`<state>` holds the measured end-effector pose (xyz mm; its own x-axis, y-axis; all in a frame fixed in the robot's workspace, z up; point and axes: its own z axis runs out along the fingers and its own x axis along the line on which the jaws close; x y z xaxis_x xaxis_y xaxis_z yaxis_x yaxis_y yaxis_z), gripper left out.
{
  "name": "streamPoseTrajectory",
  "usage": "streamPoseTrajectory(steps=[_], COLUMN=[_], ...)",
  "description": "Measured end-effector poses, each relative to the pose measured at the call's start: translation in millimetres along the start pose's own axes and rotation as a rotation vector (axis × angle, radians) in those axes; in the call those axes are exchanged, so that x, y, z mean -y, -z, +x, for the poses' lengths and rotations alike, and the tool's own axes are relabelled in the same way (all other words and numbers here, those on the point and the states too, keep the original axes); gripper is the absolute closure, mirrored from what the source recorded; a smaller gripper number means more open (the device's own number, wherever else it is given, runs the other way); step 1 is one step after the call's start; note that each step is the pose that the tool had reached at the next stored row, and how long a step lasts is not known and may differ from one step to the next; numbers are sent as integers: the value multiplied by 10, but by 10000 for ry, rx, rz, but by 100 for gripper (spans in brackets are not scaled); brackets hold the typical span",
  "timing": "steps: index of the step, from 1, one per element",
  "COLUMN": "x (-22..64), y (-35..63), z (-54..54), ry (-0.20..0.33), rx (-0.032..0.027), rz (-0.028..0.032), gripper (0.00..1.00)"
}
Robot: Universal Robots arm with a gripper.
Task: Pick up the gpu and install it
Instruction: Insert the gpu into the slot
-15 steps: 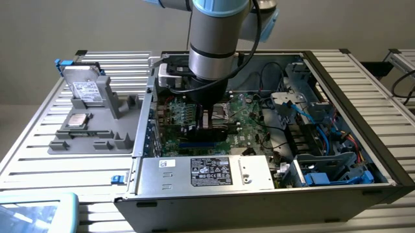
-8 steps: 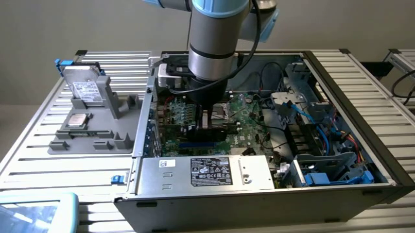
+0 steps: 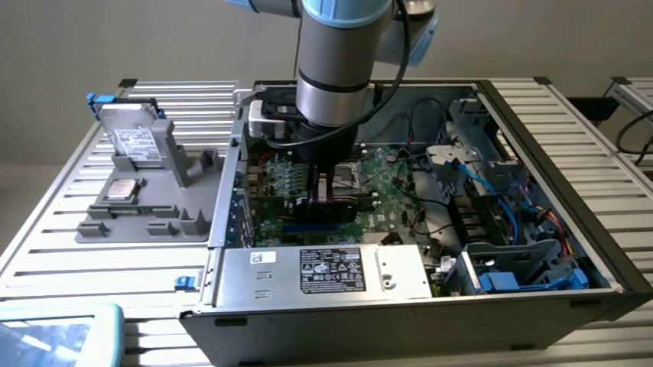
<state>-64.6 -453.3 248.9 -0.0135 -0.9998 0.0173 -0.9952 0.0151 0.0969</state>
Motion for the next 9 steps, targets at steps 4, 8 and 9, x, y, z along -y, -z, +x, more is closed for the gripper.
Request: streamPoseTrajectory(steps=[4, 8, 9], x=[-1, 0, 0], y=[0, -1, -1], z=[3, 3, 3], ry=[-3, -5, -8], rx=[-12, -50, -74], rz=[0, 1, 2], gripper=[73, 73, 73])
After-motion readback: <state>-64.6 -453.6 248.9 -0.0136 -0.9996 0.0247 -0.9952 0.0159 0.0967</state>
